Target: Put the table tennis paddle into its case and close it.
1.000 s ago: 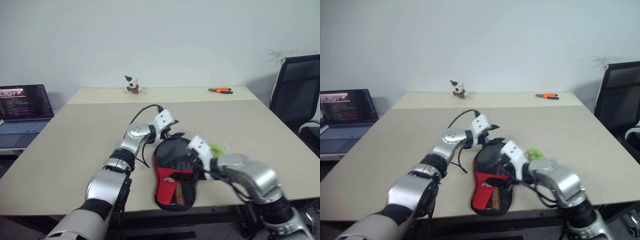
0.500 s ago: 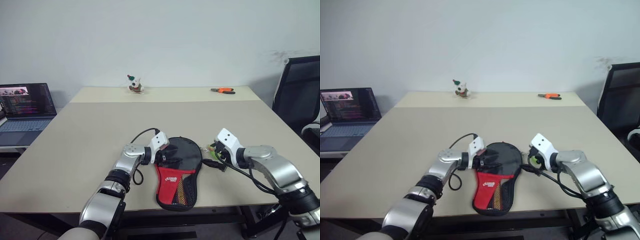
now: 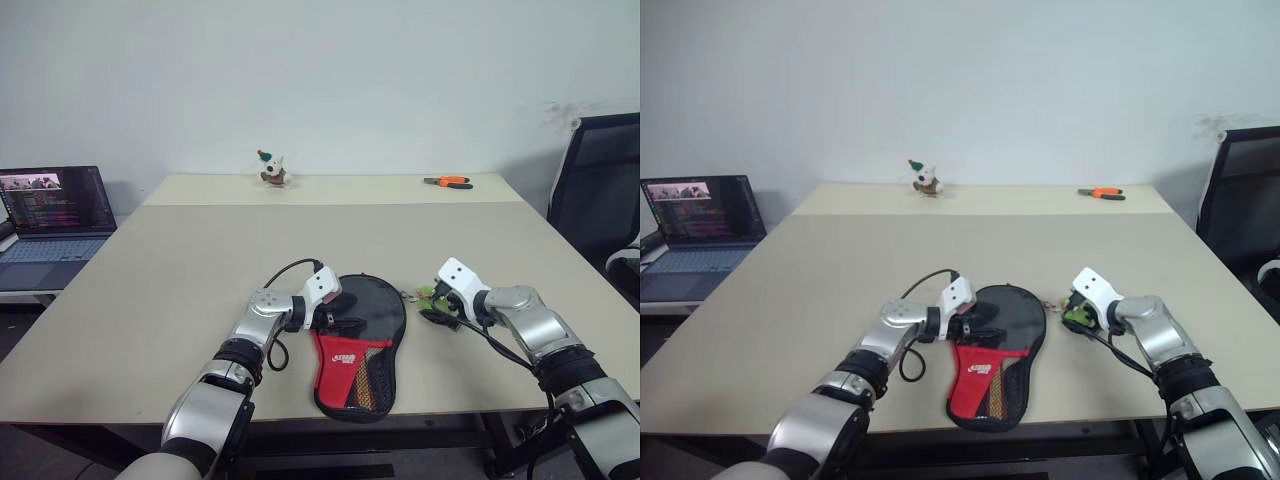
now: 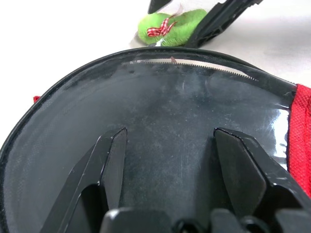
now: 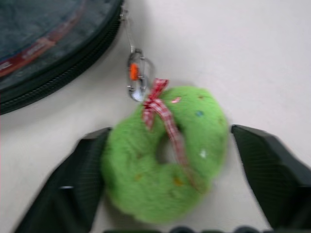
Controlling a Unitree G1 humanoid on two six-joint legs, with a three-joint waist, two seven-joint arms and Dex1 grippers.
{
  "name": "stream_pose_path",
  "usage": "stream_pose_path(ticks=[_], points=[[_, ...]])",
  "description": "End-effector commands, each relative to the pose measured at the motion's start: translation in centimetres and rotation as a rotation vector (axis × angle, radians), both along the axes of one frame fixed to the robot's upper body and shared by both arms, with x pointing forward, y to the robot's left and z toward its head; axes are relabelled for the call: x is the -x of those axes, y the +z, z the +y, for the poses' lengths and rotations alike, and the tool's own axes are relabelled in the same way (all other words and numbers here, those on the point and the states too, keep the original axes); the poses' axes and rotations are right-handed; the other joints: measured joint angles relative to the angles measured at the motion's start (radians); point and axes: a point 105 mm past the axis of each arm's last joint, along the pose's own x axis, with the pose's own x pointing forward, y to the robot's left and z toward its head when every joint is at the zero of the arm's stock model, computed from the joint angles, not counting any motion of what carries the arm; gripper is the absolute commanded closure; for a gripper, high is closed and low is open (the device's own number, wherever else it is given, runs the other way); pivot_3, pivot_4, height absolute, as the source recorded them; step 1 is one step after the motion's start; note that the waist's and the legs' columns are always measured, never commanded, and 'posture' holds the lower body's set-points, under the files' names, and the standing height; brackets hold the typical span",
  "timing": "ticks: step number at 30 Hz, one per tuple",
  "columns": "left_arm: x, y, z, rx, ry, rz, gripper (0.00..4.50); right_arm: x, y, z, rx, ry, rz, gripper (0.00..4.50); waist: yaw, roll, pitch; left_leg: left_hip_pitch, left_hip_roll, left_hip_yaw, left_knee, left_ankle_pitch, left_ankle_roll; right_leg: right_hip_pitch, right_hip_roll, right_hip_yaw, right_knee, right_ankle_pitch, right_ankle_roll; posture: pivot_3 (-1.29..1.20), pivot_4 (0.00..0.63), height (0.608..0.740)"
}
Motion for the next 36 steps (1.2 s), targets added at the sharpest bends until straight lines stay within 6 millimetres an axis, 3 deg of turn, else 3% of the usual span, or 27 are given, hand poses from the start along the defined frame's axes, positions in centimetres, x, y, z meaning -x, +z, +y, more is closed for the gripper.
stream_pose_path(ticks=[1,8,9,20,30,36], points=[[-0.2,0.9,-0.1,0.002,-0.01,-0.035,1.39,0.1,-0.6,-1.2,0.043,-0.033,0.015,1.81,0.002,0.0,0.0,0.0,0.0,0.0,0.0,0.0,0.0,0.0,0.0,0.0,0.0,0.0,0.0,0.0,0.15,0.74],[0.1,0.7,-0.9,0.022,-0.034,-0.012,1.39,0.6,-0.5,-1.5,0.1,-0.004,0.004,4.27,0.006,0.0,0.0,0.0,0.0,0.0,0.0,0.0,0.0,0.0,0.0,0.0,0.0,0.0,0.0,0.0,0.15,0.74],[0.3,0.5,-1.0,0.018,-0.047,-0.003,1.39,0.7,-0.5,-1.6,0.107,0.003,0.002,4.46,0.007,0.0,0.0,0.0,0.0,0.0,0.0,0.0,0.0,0.0,0.0,0.0,0.0,0.0,0.0,0.0,0.15,0.74],[2.3,-2.2,-1.1,-0.099,-0.176,0.082,1.39,4.0,2.4,-2.5,0.197,0.112,-0.031,4.46,0.016,0.0,0.0,-0.001,0.0,0.0,-0.001,0.0,0.0,0.0,0.0,0.0,-0.003,0.0,0.0,0.0,0.15,0.74],[3.1,-3.2,-1.1,-0.144,-0.239,0.114,1.39,8.7,2.6,-2.2,0.221,0.183,0.04,4.46,0.017,0.001,0.0,-0.001,0.0,-0.001,-0.002,0.0,0.0,0.0,0.0,-0.001,-0.004,0.0,0.0,0.0,0.15,0.74],[3.4,-4.2,-0.9,-0.193,-0.246,0.102,1.39,11.9,2.6,-0.8,0.205,0.273,0.107,4.46,0.018,0.001,-0.001,-0.001,0.0,-0.002,-0.002,-0.001,0.001,0.002,0.0,-0.001,-0.008,0.0,0.001,0.0,0.15,0.74]])
